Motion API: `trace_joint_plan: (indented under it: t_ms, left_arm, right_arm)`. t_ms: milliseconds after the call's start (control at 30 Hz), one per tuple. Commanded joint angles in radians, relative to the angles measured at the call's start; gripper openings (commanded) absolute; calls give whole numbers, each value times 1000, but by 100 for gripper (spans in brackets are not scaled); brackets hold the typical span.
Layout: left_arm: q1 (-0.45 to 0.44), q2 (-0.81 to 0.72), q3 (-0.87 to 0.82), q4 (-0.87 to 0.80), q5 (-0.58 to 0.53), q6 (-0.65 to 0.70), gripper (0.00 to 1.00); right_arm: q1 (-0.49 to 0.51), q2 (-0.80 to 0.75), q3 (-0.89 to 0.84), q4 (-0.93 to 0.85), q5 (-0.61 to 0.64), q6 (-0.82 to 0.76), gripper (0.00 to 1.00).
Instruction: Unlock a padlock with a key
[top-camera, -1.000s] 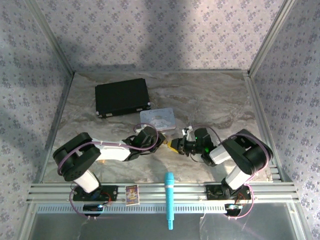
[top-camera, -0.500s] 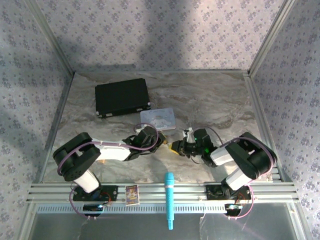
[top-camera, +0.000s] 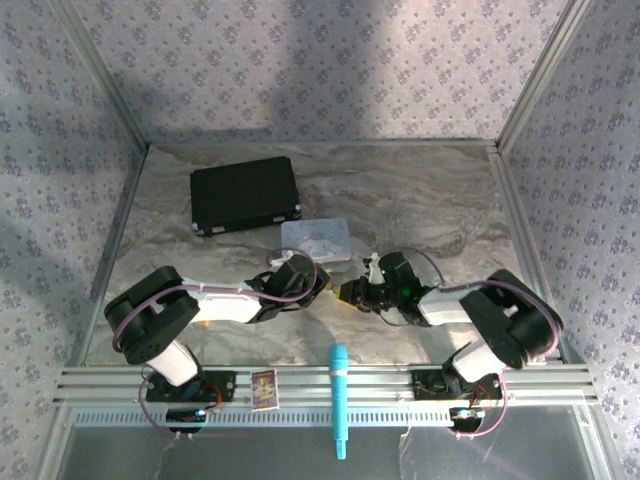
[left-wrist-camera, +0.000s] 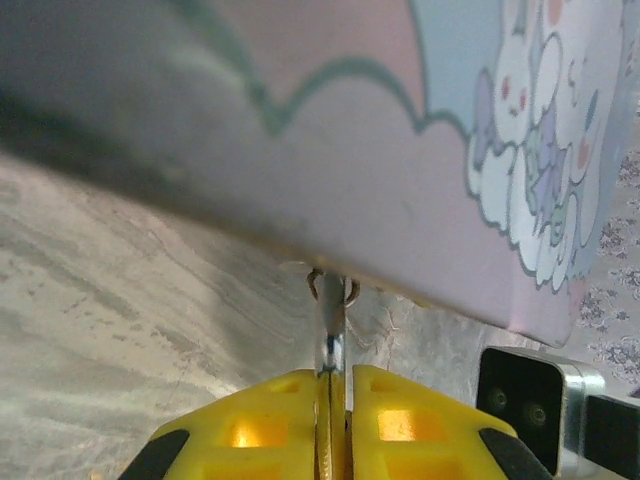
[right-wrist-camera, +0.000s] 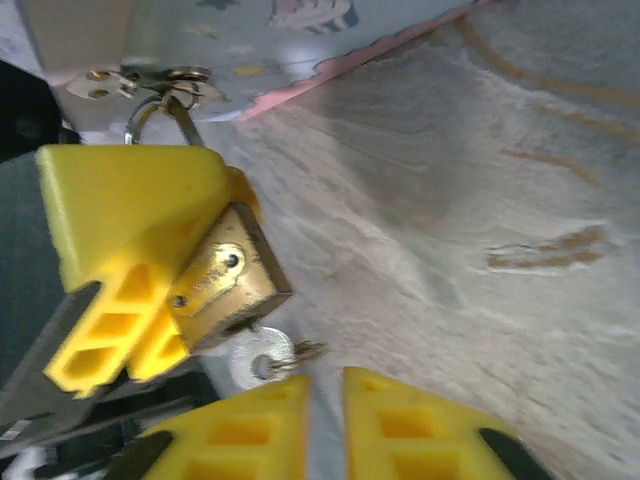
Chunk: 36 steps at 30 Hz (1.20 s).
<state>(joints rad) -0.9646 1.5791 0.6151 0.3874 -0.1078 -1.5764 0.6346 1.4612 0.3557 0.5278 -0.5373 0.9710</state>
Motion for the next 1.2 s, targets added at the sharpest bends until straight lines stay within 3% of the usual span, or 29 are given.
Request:
trace_joint_plan:
  t_ms: [0, 200, 600, 1000, 1167]
  left_arm:
    - [-14, -47, 12, -34, 79, -10, 0]
    - [-3, -46, 22, -57, 76, -2, 0]
    - [-4, -59, 18, -53, 103, -8, 0]
    - [-11, -61, 1, -19, 111, -29, 0]
    - [-12, -53, -4, 3, 136, -33, 0]
  right_arm:
    - [58, -153, 101, -388, 233, -276, 33]
    - [110, -252, 139, -674, 380, -460, 40]
    - [256, -160, 306, -699, 501, -657, 42]
    - [262, -79, 341, -652, 491, -709, 32]
    - [249, -71, 329, -593, 446, -722, 21]
